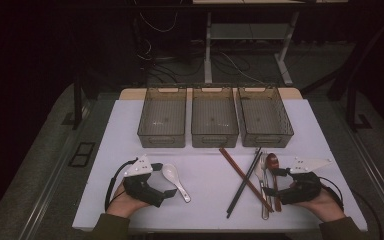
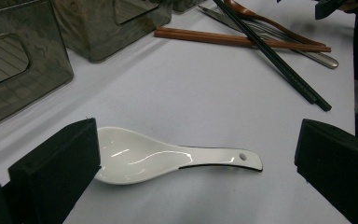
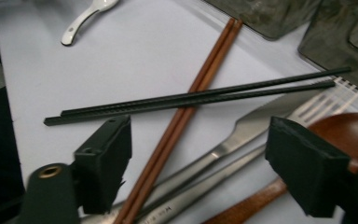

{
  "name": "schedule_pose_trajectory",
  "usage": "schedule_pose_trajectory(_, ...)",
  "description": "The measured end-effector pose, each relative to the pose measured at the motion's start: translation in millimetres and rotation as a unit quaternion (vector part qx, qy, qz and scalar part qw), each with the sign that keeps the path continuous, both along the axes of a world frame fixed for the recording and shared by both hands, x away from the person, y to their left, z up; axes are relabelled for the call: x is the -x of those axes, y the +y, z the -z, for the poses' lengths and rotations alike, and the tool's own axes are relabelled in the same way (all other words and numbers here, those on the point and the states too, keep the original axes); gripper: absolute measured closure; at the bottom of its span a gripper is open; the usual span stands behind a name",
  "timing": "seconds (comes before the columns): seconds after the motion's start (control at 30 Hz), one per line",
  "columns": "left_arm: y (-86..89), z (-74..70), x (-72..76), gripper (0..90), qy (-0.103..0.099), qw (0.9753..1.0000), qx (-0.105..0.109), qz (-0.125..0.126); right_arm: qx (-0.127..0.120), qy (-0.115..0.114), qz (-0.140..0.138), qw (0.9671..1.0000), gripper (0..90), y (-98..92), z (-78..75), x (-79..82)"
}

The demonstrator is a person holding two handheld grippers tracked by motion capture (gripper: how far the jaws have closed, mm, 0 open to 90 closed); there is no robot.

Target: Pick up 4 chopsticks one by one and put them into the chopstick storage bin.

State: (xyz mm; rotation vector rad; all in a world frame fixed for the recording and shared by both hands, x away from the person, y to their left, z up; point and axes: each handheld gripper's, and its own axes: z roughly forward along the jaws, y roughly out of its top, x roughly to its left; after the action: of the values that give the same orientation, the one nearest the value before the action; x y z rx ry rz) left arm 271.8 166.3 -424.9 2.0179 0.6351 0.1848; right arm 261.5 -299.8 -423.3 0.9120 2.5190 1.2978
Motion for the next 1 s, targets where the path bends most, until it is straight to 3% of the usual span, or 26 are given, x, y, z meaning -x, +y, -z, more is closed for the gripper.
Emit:
schedule_pose_trajectory(0.13,-0.2,-0.1,-0.2,0.0,0.001,1.0000,-0.001,0.000,-0.008,0.008,-0.018,0.9998,40.1,5.1,-2.4,-0.7)
schedule_pose_trajectory(0.2,-0.4,0.1,-0.6,0.0,0.002,1.0000,-0.001,-0.001,-0.009,0.009,-0.022,0.9997,43.3,6.7,-2.6,-0.6)
schedule_pose_trajectory(0.3,-0.4,0.6,-0.8,0.0,0.004,1.0000,-0.001,-0.001,-0.008,0.016,-0.048,0.9987,55.7,15.5,-3.3,-0.6)
schedule_pose_trajectory(0.57,-1.1,0.8,-0.6,0.0,0.005,1.0000,0.002,-0.002,0.014,0.030,-0.100,0.9944,73.6,38.1,0.5,0.4)
schedule_pose_trajectory(0.73,-1.6,1.1,-0.8,0.0,0.004,1.0000,0.002,-0.001,0.034,0.024,-0.107,0.9933,74.8,46.7,3.4,-2.3)
schedule_pose_trajectory(1.0,-1.4,0.9,-1.0,0.0,0.005,1.0000,0.003,-0.002,0.044,0.022,-0.096,0.9942,77.2,48.7,2.1,-16.4)
